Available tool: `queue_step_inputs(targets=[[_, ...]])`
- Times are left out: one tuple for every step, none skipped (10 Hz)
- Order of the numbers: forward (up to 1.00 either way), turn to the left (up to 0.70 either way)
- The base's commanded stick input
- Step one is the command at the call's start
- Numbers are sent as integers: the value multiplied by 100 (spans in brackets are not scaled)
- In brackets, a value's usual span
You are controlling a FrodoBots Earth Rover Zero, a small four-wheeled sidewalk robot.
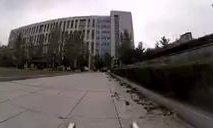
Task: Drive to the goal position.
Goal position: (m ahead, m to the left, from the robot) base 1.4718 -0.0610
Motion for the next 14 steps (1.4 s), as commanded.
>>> queue_step_inputs(targets=[[70, 0], [70, 0], [70, 0], [70, 0], [70, 27], [70, 17], [70, 0], [70, 0], [70, 0], [70, 0], [70, 0], [70, 0], [70, 0], [70, 0]])
